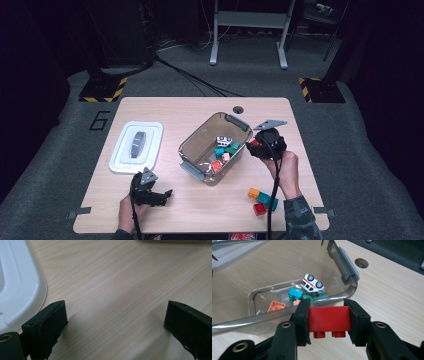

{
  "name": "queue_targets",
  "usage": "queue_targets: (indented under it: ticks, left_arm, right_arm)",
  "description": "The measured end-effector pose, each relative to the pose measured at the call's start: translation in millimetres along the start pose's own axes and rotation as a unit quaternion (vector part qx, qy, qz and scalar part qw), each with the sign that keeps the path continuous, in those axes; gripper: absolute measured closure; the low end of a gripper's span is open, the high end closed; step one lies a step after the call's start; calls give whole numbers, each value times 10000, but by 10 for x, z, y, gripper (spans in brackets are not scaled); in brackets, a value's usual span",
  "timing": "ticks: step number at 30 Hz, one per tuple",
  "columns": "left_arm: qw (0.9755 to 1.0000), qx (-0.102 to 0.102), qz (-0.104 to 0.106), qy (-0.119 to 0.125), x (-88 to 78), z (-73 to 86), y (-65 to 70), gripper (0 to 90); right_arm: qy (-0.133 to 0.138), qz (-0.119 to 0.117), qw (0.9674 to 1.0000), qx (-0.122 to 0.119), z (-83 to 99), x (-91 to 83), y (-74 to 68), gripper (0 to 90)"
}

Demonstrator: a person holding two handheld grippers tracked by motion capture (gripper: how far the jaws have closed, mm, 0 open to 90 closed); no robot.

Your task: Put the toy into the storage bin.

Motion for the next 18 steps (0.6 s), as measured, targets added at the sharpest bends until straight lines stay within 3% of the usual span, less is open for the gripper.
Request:
queue_targets:
  ticks: [9, 18]
  left_arm:
    - [10000, 0, 1, -1, 0, 0, 0, 45]
    - [10000, 0, 2, 0, 0, 0, 0, 46]
  right_arm:
    - [103, -74, 9998, -178, -212, 52, -58, 582]
    - [44, -281, 9989, -378, -367, 196, -208, 581]
Point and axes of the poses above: each handheld gripper's, and its own axes: x roughly forward along the jaws, z roughly out of its underside, y roughly to its right, the point moved 7 cm from there along x, roughly forward along the jaws, and after that the axes turned 13 degrees about -x, right-handed, at the moved point
